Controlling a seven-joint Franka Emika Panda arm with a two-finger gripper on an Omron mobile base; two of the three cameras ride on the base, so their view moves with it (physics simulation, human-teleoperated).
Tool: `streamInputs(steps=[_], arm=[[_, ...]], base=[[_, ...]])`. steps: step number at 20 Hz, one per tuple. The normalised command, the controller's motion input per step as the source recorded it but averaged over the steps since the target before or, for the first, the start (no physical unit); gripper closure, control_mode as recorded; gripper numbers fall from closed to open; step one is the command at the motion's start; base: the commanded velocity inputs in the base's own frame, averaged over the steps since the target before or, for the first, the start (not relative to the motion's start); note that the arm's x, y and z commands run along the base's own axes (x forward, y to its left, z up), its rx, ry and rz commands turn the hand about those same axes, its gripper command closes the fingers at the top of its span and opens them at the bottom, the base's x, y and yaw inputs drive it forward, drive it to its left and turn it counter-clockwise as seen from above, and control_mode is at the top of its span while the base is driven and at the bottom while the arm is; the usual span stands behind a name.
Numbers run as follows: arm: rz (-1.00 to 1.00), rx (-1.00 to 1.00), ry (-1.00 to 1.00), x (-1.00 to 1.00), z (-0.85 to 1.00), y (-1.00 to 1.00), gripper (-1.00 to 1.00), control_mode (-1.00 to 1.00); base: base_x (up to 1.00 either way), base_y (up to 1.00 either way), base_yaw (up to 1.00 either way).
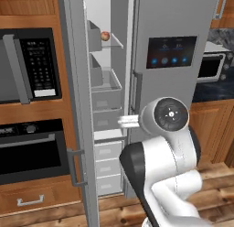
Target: There's a fish in the fridge that needs to be moved to the freezer for freezing. Pick up the fish from the fridge, place it on any shelf in the freezer, and close the fridge and freezer doors when done.
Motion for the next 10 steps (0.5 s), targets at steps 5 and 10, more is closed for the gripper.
streamInputs(steps=[5, 10], arm=[[-0.06, 0.0, -0.04, -0.03, -0.14, 1.0, -1.0, -1.0], [-0.11, 0.0, -0.09, -0.04, -0.16, 1.0, -1.0, -1.0]], base=[[0.0, 0.0, 0.0], [0.0, 0.0, 0.0]])
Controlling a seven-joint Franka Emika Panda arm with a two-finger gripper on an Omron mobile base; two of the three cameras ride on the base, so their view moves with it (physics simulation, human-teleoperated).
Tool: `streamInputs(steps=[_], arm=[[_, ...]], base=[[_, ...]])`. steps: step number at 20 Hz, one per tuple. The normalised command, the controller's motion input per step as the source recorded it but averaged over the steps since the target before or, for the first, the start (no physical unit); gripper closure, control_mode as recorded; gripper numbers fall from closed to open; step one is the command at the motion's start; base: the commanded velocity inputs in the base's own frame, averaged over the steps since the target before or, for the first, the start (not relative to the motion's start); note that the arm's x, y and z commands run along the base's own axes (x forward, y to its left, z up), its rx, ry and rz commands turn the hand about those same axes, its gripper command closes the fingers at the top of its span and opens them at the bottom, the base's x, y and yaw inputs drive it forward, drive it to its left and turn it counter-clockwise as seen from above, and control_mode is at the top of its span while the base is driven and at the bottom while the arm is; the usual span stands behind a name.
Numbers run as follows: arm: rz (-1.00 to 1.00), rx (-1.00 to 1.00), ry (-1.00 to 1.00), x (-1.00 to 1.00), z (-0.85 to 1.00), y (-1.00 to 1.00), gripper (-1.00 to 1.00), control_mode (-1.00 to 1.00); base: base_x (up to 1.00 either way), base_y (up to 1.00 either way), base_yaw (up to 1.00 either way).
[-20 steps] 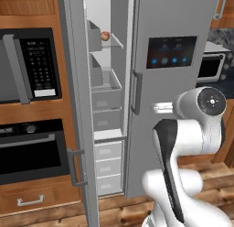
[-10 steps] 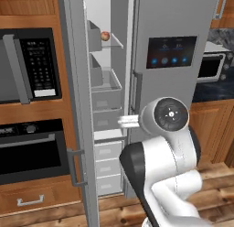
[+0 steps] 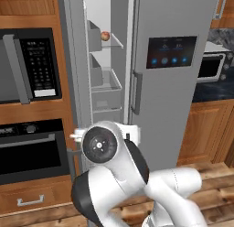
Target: There's a fish in the fridge that needs to be moved to the freezer for freezing. Pick up the fish from the fridge, place it on any shelf in the freezer, and close the fridge and freezer doors when done.
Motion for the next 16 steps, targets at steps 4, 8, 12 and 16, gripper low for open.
streamInputs(steps=[4, 8, 12, 16], arm=[[-0.1, 0.0, -0.13, 0.15, -0.35, 0.85, -1.0, -1.0], [-0.04, 0.0, -0.11, 0.44, -0.41, 0.61, -1.0, -1.0], [-0.02, -0.01, -0.07, 0.72, -0.46, 0.3, -1.0, -1.0], [0.0, 0.0, -0.08, 0.67, -0.57, 0.07, -1.0, -1.0]], base=[[0.0, 0.0, 0.0], [0.0, 0.0, 0.0], [0.0, 0.0, 0.0], [0.0, 0.0, 0.0]])
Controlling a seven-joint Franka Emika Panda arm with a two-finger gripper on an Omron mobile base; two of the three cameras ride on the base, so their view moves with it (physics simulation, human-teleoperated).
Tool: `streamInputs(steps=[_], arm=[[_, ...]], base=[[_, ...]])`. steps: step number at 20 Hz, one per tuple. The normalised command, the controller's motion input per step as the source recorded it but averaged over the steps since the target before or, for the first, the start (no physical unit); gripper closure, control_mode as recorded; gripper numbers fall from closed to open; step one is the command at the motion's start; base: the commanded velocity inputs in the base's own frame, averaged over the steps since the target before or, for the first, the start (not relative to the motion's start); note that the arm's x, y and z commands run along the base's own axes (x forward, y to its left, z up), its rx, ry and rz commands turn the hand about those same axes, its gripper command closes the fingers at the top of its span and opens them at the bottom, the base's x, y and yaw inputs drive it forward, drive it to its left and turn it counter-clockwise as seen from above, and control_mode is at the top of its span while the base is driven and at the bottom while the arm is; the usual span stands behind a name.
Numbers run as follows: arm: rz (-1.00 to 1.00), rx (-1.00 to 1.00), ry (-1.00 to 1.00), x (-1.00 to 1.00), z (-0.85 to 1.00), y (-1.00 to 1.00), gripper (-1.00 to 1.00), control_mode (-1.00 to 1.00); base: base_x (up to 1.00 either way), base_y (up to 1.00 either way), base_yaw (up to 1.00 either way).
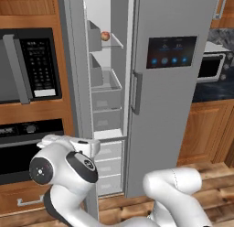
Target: There's a fish in the fridge that needs to be moved to the freezer for freezing. Pick up the fish from the fridge, place it on any shelf in the freezer, and close the fridge and freezer doors when done.
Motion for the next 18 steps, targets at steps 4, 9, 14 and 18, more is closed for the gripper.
streamInputs(steps=[4, 9, 14, 18], arm=[[-0.06, 0.0, -0.16, 0.4, -0.43, 0.23, -1.0, -1.0], [-0.15, -0.01, -0.11, 0.27, -0.27, 0.29, -1.0, -1.0], [-0.19, 0.0, -0.02, 0.28, -0.19, 0.41, -1.0, -1.0], [-0.18, 0.0, 0.0, 0.42, -0.08, 0.35, -1.0, -1.0]], base=[[0.0, 0.0, 0.0], [0.0, 0.0, 0.0], [0.0, 0.0, 0.0], [0.0, 0.0, 0.0]])
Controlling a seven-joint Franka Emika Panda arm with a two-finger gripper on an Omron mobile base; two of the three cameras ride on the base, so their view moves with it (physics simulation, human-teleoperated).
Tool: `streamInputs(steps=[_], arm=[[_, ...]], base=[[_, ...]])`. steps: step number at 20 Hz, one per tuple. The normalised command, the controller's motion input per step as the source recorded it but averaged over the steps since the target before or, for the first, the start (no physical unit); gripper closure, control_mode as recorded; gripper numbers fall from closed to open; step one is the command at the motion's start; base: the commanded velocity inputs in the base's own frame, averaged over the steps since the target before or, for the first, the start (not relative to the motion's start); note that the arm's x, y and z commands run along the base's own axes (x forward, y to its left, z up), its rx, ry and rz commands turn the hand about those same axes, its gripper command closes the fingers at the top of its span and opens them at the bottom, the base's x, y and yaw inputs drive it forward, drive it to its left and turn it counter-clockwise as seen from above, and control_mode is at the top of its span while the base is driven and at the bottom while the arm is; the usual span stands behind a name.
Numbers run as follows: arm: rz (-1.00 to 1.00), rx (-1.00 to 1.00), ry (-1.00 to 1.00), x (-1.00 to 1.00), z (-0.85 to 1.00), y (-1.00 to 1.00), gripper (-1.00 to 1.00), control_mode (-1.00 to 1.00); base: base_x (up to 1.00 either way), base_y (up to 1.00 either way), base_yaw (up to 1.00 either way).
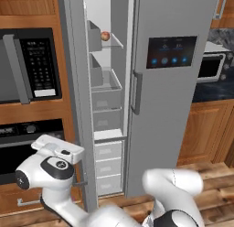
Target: There's a fish in the fridge that needs to be moved to the freezer for freezing. Pick up the fish from the fridge, place it on any shelf in the freezer, and close the fridge and freezer doors when done.
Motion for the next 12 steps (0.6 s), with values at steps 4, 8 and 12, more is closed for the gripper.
streamInputs(steps=[4, 8, 12], arm=[[-0.12, 0.0, 0.0, 0.62, -0.17, 0.09, -1.0, -1.0], [-0.05, 0.0, 0.0, 0.65, -0.29, 0.0, -1.0, -1.0], [-0.03, 0.0, 0.0, 0.53, -0.3, 0.0, -1.0, -1.0]], base=[[0.0, 0.0, 0.0], [0.0, 0.0, 0.0], [0.0, 0.0, 0.0]])
